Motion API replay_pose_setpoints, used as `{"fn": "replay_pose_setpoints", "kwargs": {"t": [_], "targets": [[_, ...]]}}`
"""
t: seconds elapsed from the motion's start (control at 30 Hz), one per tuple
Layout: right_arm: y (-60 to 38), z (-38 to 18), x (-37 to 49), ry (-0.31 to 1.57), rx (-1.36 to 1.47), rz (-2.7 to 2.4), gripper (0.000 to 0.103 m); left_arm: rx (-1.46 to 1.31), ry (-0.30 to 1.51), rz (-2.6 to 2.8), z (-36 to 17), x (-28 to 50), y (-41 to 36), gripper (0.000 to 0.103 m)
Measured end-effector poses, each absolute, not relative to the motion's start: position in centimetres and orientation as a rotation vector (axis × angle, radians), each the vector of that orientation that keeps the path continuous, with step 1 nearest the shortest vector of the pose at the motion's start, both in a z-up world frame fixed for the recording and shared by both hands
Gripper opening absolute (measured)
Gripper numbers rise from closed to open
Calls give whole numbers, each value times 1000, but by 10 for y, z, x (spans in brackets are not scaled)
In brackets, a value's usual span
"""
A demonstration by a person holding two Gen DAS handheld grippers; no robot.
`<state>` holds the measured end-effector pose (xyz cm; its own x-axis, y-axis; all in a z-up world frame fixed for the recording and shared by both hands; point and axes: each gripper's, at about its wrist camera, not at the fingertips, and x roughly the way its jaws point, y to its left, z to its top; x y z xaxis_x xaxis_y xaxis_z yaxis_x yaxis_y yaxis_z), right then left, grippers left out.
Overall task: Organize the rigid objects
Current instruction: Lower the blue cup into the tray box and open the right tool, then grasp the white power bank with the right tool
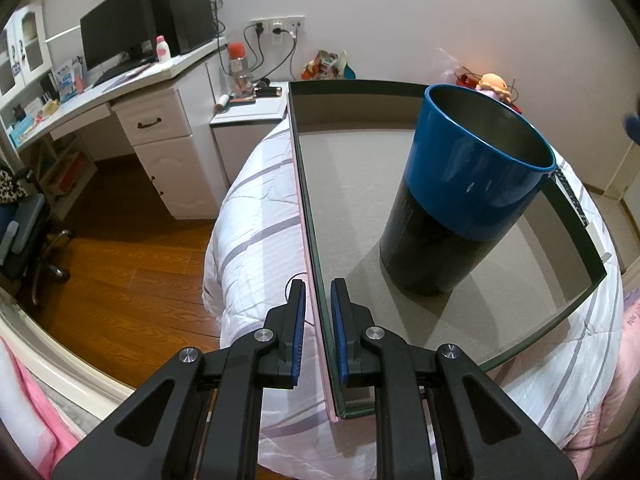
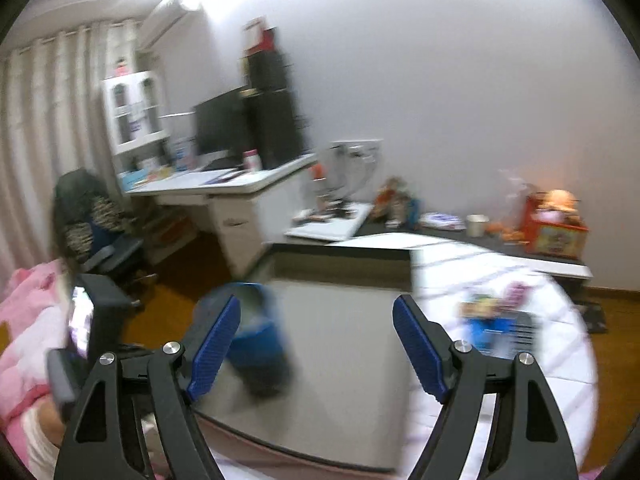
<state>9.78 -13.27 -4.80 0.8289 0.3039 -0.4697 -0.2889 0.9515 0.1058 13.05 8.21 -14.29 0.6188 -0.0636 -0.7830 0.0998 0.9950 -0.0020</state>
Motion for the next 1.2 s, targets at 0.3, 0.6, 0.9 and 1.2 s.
{"fn": "replay_pose_setpoints", "kwargs": {"t": [0.3,0.6,0.9,1.2], "targets": [[-259,-80,92,592,125,-41,80,61,903,-78,-143,129,78,12],[-277,-115,101,679,167,-56,80,69,911,-55,-143,133,71,12],[-258,-148,99,734,141,-20,80,61,913,-52,-143,132,72,12],[-258,-143,93,727,155,-53,80,59,913,-53,-143,132,72,12]]}}
